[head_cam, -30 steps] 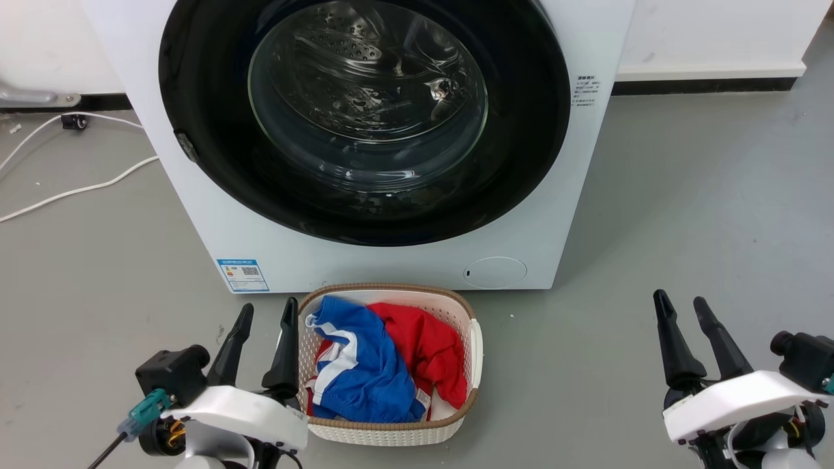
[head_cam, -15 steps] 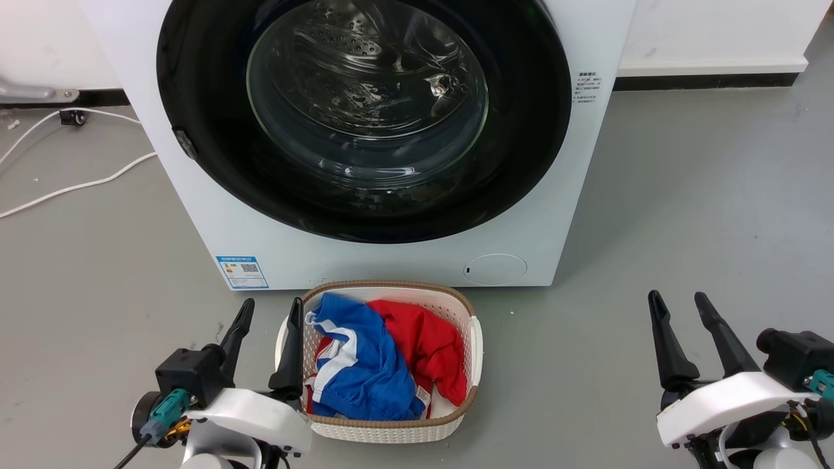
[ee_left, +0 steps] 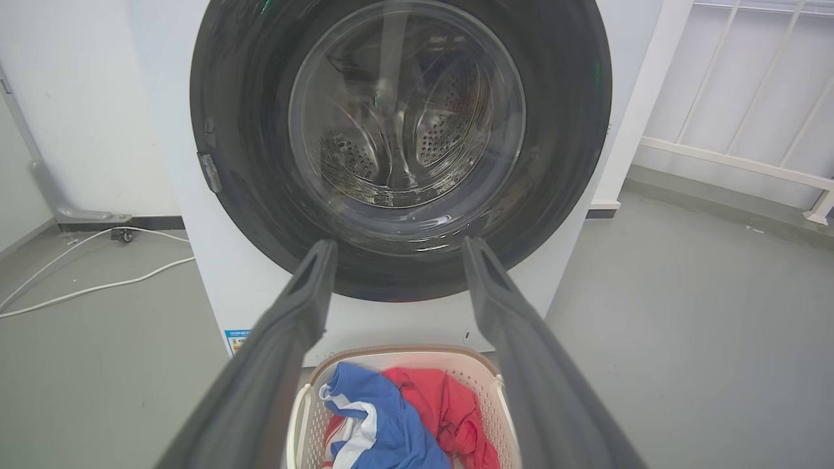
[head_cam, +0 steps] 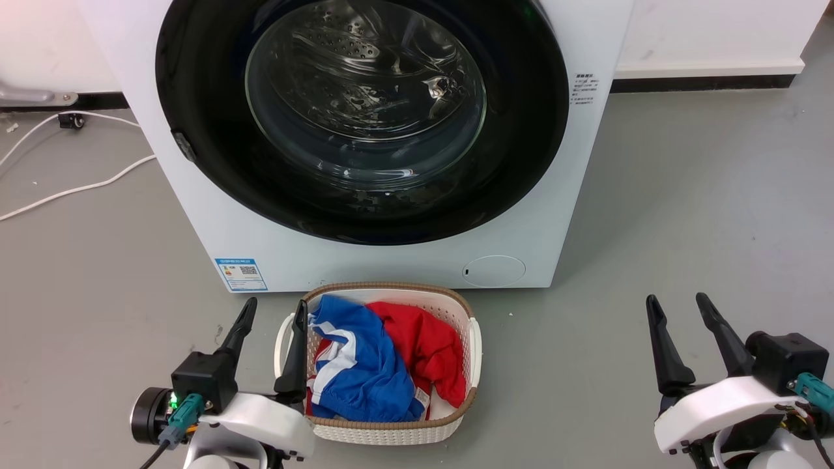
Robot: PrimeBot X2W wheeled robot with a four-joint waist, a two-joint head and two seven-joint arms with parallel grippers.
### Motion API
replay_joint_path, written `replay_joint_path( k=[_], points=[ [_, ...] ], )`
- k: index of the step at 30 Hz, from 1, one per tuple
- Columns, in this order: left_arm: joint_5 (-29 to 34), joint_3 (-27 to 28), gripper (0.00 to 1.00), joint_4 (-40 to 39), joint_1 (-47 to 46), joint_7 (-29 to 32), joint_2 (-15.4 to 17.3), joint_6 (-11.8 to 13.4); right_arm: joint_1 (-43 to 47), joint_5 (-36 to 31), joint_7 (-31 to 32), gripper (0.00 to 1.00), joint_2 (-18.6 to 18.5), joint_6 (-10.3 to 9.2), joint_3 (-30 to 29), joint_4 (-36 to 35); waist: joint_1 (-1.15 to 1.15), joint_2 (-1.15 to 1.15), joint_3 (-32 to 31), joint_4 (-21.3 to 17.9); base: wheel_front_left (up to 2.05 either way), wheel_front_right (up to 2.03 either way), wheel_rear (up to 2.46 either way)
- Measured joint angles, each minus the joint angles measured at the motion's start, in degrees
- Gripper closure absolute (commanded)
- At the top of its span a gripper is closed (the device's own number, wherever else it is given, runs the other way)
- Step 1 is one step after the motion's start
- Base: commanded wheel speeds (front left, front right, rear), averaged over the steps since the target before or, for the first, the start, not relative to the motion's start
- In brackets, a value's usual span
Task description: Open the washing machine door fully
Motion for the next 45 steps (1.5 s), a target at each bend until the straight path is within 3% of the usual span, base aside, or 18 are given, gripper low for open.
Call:
replay_joint_path(
  k=[28,43,44,45],
  points=[
    [8.31,1.82,0.0,1.59,0.05,-2.87,-1.76,-2.1,0.1,-9.1,-2.45,0.0,0.86,0.08,-0.02,-0.1,0.0,0.0,-0.23,0.14,0.0,0.0,0.0],
    [8.25,3.32,0.0,2.68,0.1,-3.01,-2.74,-3.48,-0.01,-8.57,-2.88,0.0,0.98,0.08,-0.32,0.54,0.0,0.0,0.16,0.37,0.0,0.0,0.0],
    [8.25,3.43,0.0,2.7,0.1,-3.01,-2.78,-3.5,-0.02,-8.23,-2.86,0.25,1.01,0.09,-0.47,0.63,0.0,0.0,0.18,0.37,0.0,0.0,0.0],
    [8.25,3.56,0.0,2.76,0.1,-3.01,-2.85,-3.52,-0.02,-7.37,-2.75,1.0,1.03,0.09,-0.7,0.75,0.0,0.0,0.2,0.37,0.0,0.0,0.0]
  ],
)
